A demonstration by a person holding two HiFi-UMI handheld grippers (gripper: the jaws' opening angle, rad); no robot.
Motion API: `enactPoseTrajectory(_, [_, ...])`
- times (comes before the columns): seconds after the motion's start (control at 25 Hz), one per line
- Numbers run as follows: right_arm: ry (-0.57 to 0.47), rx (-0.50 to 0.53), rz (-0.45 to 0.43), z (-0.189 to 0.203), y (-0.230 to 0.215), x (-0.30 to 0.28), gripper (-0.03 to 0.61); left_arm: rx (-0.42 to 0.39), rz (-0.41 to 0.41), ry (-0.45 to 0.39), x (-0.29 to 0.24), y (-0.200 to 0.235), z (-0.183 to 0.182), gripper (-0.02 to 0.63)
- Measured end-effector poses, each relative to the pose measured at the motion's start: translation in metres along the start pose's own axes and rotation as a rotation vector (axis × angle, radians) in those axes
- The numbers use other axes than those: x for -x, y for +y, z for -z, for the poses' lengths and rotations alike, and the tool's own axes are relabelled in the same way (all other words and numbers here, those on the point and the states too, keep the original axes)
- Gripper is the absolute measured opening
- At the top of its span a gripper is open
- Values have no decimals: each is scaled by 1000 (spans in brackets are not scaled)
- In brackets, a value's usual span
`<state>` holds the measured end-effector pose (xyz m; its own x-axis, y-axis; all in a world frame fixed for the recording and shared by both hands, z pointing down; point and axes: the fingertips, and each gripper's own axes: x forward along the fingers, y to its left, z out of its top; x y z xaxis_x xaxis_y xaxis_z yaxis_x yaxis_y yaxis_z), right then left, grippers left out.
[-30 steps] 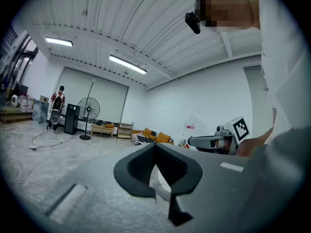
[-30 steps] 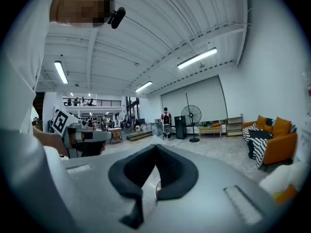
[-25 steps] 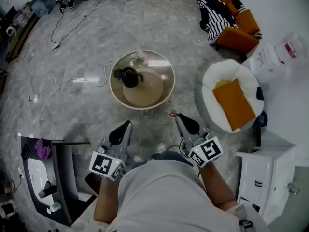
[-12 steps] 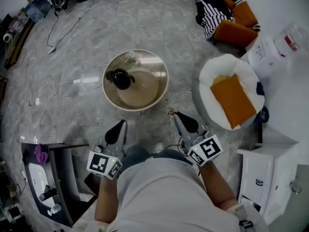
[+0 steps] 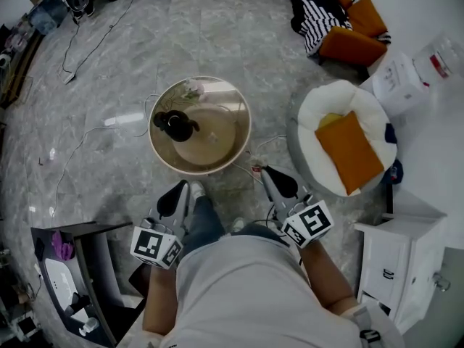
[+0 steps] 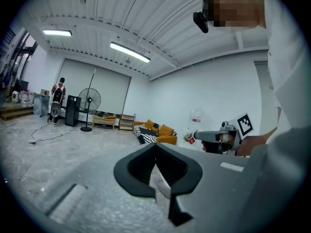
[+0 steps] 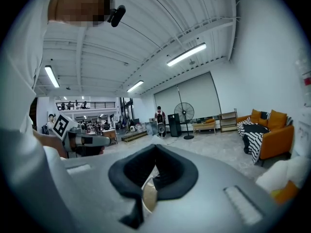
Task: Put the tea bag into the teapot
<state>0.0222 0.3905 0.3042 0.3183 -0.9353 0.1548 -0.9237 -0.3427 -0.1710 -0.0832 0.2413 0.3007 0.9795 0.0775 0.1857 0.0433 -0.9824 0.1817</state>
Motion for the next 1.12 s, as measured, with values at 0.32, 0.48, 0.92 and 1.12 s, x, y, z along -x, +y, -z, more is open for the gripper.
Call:
enactPoseTrajectory(0.32, [48, 12, 40, -10, -10, -85, 3, 23, 55, 23, -41, 84, -6, 6])
enactPoseTrajectory(0.48, [61, 14, 62, -20, -10, -133, 3, 38, 76, 28, -59, 133, -14, 6])
enactPoseTrajectory(0.92, [100, -1, 67, -25, -9, -252, 3, 74, 85, 66, -83, 243, -20, 6])
enactPoseTrajectory(1.12, [133, 0, 17, -22, -10, -286, 3, 98, 52, 77, -81, 263, -13, 6])
